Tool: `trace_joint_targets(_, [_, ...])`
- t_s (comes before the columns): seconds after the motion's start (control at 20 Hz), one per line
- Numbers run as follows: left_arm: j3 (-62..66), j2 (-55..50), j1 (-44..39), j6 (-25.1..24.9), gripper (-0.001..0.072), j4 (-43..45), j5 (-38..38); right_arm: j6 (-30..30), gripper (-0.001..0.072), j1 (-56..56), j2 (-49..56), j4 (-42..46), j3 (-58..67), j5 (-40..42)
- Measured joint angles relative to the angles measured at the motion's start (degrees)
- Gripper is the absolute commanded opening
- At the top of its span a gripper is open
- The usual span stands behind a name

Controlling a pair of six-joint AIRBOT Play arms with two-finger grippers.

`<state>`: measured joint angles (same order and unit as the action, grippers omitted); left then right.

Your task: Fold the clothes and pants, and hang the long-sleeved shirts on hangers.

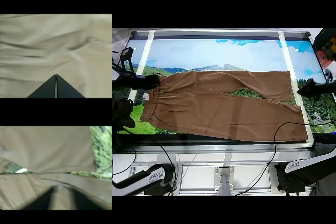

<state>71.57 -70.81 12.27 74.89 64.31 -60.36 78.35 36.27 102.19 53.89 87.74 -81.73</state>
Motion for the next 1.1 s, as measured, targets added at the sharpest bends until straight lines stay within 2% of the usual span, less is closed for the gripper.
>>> trace_joint_targets(0.25, [-1.8, 3.5, -0.2, -1.7, 0.0019, -14.4, 1.6, 0.4, 0.0544, -0.4, 2.2, 3.3, -3.9, 2.0])
trace_joint_targets(0.45, [-2.1, 4.2, -0.3, -3.0, 0.0019, -21.0, 2.0, 1.6, 0.0539, -1.5, 3.4, 4.0, -4.6, 5.0])
trace_joint_targets(0.55, [-2.2, 4.3, -0.3, -3.4, 0.0019, -22.4, 2.1, 1.9, 0.0426, -2.4, 3.8, 4.1, -4.7, 6.4])
trace_joint_targets(0.7, [-2.2, 4.4, -0.3, -3.8, 0.0019, -23.7, 2.2, 2.0, 0.0414, -4.1, 4.1, 3.7, -4.8, 9.6])
trace_joint_targets(0.8, [-2.2, 4.4, -0.3, -3.9, 0.0019, -24.1, 2.2, 2.1, 0.0219, -5.2, 4.3, 3.9, -4.8, 11.9])
trace_joint_targets(0.85, [-2.2, 4.4, -0.3, -4.0, 0.0019, -24.1, 2.2, 2.1, 0.0088, -5.5, 4.3, 4.3, -4.8, 12.9])
trace_joint_targets(0.9, [-2.2, 4.4, -0.3, -4.0, 0.0018, -24.2, 2.2, 2.1, 0.0012, -5.8, 4.3, 4.7, -4.8, 13.8])
trace_joint_targets(1.1, [-2.2, 4.4, -0.3, -4.0, 0.0019, -24.5, 2.2, 3.8, 0.0009, -6.3, 4.1, 5.2, -4.6, 14.9])
